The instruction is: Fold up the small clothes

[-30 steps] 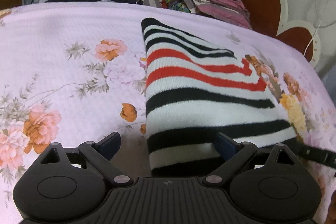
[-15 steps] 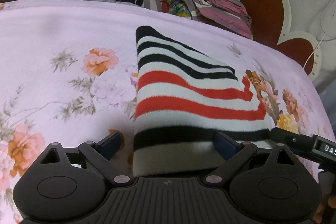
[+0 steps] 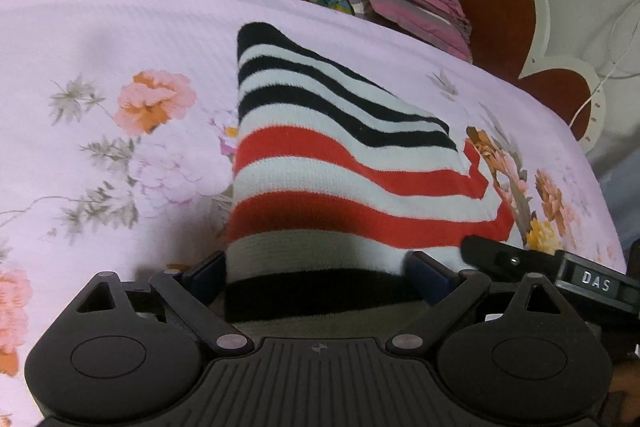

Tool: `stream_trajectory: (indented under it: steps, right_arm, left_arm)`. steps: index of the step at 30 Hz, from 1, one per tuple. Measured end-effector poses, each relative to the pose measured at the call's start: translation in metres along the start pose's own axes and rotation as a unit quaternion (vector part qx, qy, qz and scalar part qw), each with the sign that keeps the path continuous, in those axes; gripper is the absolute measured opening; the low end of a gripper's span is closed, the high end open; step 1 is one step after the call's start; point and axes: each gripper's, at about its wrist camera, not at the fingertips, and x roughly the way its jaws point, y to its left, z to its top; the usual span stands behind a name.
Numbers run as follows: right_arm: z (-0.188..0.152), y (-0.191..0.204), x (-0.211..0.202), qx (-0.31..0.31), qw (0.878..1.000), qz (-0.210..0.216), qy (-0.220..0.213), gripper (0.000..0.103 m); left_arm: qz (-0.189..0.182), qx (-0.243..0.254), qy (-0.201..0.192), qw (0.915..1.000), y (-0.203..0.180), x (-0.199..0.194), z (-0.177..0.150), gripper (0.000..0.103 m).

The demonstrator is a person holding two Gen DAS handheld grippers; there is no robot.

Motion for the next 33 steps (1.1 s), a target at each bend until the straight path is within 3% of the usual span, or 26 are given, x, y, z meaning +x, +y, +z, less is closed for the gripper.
stream_trajectory:
  steps: [4,6,8,11,15,25,33]
  right_arm:
    - [0.001,0.004,0.004,0.000,1.000,0.002,-0.002,0.060]
    - [0.000,0.002,0.001,0.010,1.000,0.010,-0.009,0.041]
    - [0.001,0.001,-0.003,0.014,1.000,0.013,-0.016,0.036]
    - [-0.001,0.006,-0.008,0.017,0.999,0.016,-0.026,0.034]
    - [0.000,0.016,-0.020,0.022,0.998,0.030,-0.044,0.032]
    - [-0.004,0.071,-0.035,0.012,0.995,0.079,-0.059,0.031]
    - [-0.023,0.160,-0.012,-0.009,0.992,0.112,-0.056,0.031]
  left_arm:
    - [-0.004,0.007,-0.004,1.0000,-0.007,0.003,0.000,0.086]
    - [-0.005,0.008,-0.009,0.9999,-0.008,0.001,0.000,0.077]
    - [-0.007,0.006,-0.015,0.9998,-0.008,-0.004,0.001,0.068]
    - [-0.008,0.010,-0.021,0.9997,-0.007,-0.012,0.003,0.057]
    - [-0.008,0.021,-0.033,0.9992,-0.010,-0.027,0.005,0.050]
    - [0.014,0.024,-0.074,0.9969,0.018,-0.095,0.011,0.048]
    - [0.040,0.010,-0.108,0.9933,0.093,-0.163,0.008,0.048]
